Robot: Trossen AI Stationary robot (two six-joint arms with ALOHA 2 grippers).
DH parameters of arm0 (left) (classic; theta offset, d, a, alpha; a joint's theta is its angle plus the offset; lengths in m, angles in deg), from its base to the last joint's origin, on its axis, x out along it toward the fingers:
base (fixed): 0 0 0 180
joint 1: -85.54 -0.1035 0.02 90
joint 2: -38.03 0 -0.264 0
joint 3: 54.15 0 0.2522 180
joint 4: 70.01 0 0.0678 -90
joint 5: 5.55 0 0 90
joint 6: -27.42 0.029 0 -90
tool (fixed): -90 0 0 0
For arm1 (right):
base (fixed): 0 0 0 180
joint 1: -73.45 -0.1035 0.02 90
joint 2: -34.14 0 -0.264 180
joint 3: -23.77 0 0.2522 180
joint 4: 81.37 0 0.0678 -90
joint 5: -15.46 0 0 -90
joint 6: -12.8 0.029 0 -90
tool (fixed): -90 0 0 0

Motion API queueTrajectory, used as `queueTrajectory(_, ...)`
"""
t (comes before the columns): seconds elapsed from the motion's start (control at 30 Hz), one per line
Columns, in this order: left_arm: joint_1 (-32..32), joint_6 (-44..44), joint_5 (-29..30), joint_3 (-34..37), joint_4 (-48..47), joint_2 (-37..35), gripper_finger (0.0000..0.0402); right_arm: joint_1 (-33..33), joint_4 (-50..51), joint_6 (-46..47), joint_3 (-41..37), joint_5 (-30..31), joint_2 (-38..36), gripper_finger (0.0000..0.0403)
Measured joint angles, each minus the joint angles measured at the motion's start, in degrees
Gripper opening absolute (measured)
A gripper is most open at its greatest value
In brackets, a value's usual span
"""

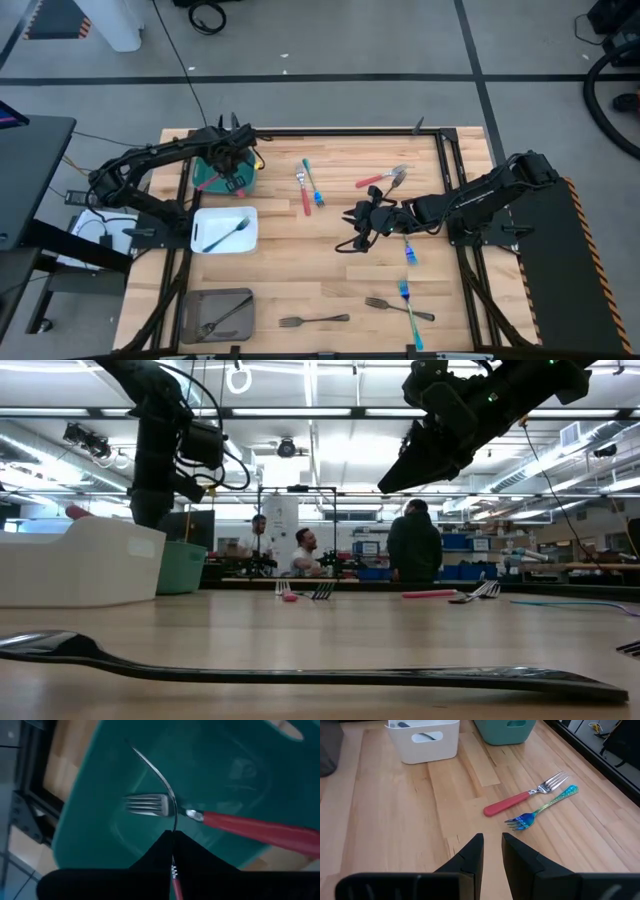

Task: Sort silverware by color (type)
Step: Put the pink fork into the green bin, then put the blue fork into the white bin

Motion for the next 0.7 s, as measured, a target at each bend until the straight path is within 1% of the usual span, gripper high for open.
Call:
queueTrajectory(0.13,0.0,0.0,4.7,0.0,1.8,0.0,0.0045,0.0,-0.1,0.0,0.0,0.0,0.0,0.0078)
queueTrajectory(0.2,0.0,0.0,6.1,0.0,2.2,0.0,0.0054,0.0,-0.4,0.0,0.0,0.0,0.0,0.0078)
queueTrajectory(0.4,0.0,0.0,6.4,0.0,2.1,0.0,0.0079,0.0,-0.5,-0.1,0.0,0.1,0.0,0.0078)
queueTrajectory(0.53,0.1,-1.2,6.4,-0.1,0.9,0.0,0.0086,0.0,-0.4,-0.2,0.0,0.1,0.0,0.0078)
queueTrajectory(0.6,0.1,-2.0,6.3,-0.7,-1.5,0.0,0.0086,0.0,-0.4,-0.2,0.0,0.1,0.0,0.0077)
queueTrajectory(0.7,0.2,-4.9,6.3,-3.6,-6.4,0.0,0.0086,0.0,-0.4,-0.2,0.0,0.2,0.0,0.0078)
